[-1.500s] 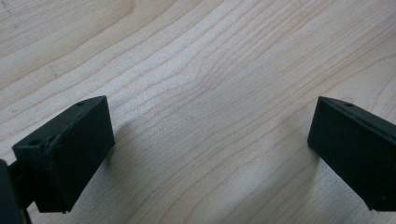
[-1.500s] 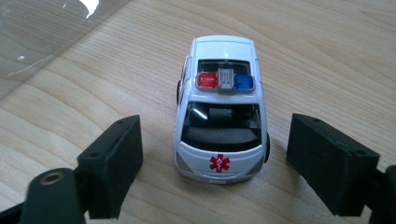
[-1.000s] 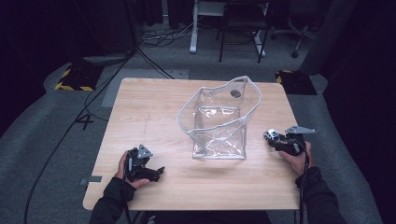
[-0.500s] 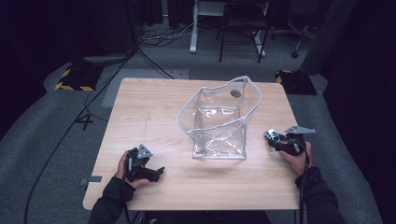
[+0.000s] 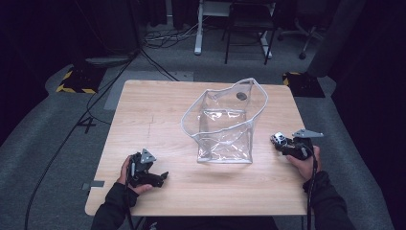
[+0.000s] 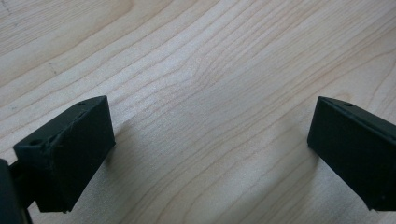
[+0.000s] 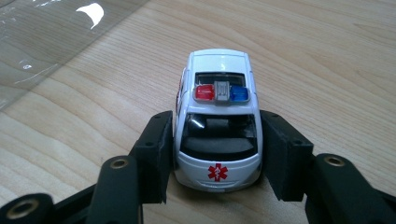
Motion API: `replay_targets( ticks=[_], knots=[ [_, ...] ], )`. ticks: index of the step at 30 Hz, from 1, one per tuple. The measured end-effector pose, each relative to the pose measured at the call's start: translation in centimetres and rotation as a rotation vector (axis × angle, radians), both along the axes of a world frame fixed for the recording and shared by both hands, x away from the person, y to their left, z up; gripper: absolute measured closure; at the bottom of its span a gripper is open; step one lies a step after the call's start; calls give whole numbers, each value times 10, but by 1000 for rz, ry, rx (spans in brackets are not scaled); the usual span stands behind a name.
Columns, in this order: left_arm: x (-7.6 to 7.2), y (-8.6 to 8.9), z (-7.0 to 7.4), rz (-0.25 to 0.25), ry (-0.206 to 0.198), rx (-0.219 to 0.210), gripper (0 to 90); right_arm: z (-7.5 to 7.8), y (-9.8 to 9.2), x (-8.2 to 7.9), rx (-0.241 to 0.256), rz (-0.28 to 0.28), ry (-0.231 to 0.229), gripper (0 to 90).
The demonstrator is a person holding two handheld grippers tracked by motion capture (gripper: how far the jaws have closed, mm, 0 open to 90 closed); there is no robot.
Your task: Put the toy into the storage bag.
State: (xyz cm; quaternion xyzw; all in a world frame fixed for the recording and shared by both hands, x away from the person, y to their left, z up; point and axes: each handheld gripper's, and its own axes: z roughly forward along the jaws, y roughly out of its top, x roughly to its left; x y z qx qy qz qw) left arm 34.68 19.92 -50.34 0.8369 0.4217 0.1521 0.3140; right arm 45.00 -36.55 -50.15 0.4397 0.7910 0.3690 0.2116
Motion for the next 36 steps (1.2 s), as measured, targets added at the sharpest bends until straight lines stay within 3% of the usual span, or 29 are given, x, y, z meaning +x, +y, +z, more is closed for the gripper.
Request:
replay_targets(
  ticks=[15,26,28,36],
  knots=[
    [0,0,0,0,0,-1,7,2,-3,-6,29,19,-42,486],
    [0,0,0,0,0,0,7,25,5,-20,76,54,-144,486],
    [0,0,0,0,0,-1,7,27,7,-22,60,65,-153,486],
    [0,0,0,0,0,0,7,34,9,-26,84,64,-175,487]
  ],
)
